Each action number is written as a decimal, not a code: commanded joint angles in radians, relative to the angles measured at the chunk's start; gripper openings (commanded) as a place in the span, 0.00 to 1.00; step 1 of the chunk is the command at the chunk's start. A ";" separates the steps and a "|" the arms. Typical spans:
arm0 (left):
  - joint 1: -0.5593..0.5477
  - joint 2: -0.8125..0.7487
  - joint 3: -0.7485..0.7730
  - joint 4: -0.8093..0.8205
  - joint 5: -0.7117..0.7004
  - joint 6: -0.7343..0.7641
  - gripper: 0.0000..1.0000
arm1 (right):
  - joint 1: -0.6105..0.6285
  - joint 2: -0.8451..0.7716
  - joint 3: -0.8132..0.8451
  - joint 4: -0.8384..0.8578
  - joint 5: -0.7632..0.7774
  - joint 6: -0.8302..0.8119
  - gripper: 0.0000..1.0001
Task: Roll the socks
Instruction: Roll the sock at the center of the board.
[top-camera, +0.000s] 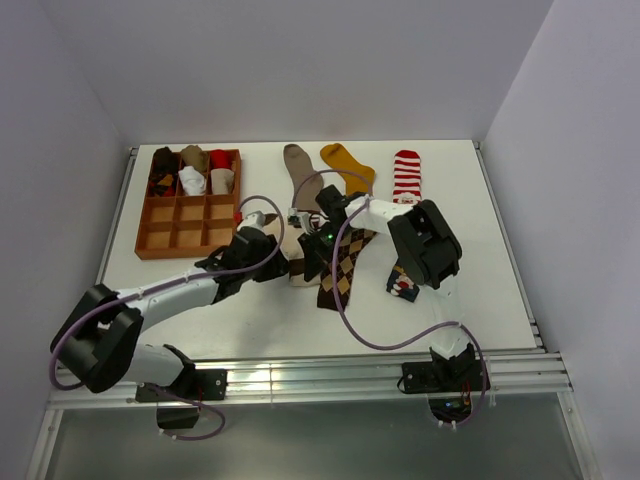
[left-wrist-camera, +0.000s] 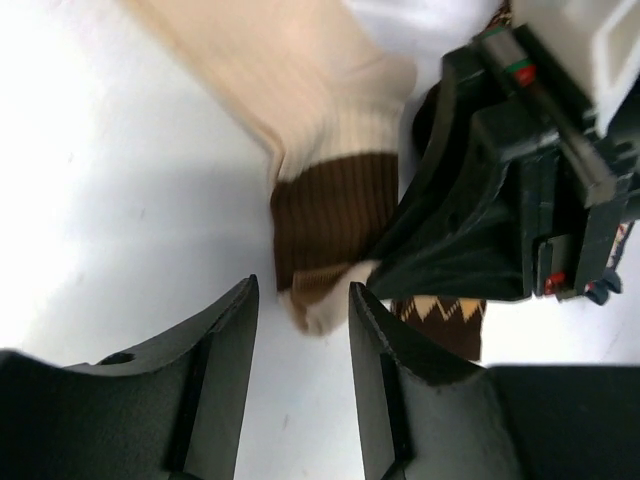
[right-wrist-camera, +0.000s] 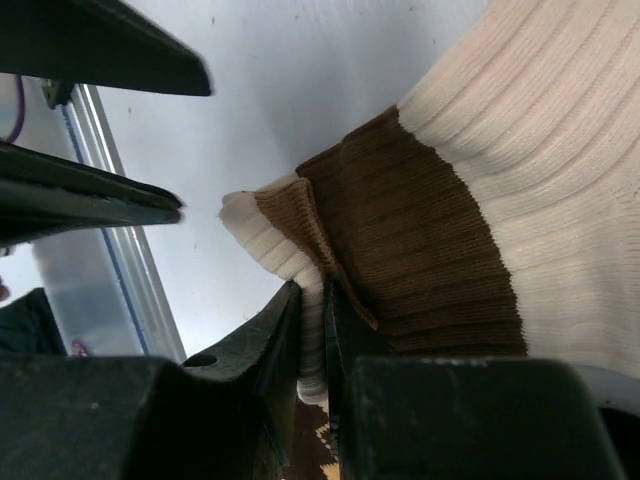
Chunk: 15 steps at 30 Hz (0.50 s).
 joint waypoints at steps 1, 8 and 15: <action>-0.009 0.066 0.051 0.176 0.018 0.125 0.46 | -0.003 0.035 0.026 -0.058 0.010 0.012 0.05; -0.016 0.135 0.018 0.400 0.160 0.235 0.46 | -0.029 0.110 0.080 -0.129 -0.046 0.021 0.03; -0.015 0.253 -0.004 0.527 0.279 0.229 0.45 | -0.043 0.125 0.100 -0.149 -0.062 0.025 0.03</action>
